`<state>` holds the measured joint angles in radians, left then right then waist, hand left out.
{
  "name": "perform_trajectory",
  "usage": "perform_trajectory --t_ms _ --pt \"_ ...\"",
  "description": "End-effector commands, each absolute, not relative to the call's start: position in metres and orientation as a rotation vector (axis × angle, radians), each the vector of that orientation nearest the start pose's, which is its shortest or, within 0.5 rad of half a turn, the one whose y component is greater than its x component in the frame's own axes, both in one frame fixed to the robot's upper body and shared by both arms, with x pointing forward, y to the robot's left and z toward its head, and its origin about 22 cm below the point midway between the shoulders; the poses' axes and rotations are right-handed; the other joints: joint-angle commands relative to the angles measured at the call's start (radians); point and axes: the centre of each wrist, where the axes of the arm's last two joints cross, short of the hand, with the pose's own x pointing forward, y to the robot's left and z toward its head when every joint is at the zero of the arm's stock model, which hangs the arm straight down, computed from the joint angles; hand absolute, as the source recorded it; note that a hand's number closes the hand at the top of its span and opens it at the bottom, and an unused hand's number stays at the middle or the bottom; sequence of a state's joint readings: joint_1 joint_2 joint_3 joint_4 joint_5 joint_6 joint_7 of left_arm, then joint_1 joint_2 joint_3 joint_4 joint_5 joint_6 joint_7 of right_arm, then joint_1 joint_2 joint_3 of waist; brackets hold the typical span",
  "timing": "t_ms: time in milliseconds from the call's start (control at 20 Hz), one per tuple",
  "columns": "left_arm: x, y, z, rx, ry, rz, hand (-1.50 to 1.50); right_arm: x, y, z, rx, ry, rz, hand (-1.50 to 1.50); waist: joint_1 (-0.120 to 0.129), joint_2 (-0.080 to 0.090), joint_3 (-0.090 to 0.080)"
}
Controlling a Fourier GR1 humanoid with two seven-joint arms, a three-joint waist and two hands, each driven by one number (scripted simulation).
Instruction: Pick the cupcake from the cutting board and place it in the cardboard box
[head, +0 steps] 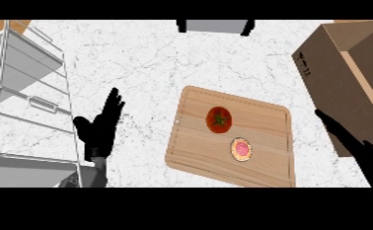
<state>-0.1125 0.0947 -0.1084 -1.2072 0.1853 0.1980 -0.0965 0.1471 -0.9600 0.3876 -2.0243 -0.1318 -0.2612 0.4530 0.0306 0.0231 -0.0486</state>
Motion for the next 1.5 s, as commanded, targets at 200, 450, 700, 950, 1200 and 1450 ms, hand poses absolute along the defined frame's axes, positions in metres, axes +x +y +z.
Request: perform_trajectory --t_ms 200,450,700,950,1200,1450 --pt "0.293 0.228 0.005 0.042 -1.559 0.076 0.00 0.182 -0.260 0.104 -0.388 -1.141 0.638 -1.50 0.015 -0.029 0.049" --pt "0.280 0.242 -0.006 0.037 -1.537 0.055 0.00 0.182 -0.252 0.084 -0.431 -1.136 0.617 -1.50 0.012 -0.033 0.051" --pt "0.283 0.247 -0.001 0.024 -1.550 0.062 0.00 0.188 -0.243 0.084 -0.434 -1.122 0.624 -1.50 0.017 -0.032 0.050" --pt "0.297 0.222 0.007 0.016 -1.568 0.073 0.00 0.195 -0.224 0.074 -0.413 -1.128 0.630 -1.50 0.012 -0.027 0.050" --pt "0.288 0.246 0.005 0.047 -1.551 0.064 0.00 0.199 -0.224 0.073 -0.418 -1.101 0.631 -1.50 0.013 -0.033 0.050" --pt "0.287 0.244 0.003 0.041 -1.571 0.066 0.00 0.205 -0.220 0.048 -0.478 -1.068 0.636 -1.50 0.013 -0.030 0.051"
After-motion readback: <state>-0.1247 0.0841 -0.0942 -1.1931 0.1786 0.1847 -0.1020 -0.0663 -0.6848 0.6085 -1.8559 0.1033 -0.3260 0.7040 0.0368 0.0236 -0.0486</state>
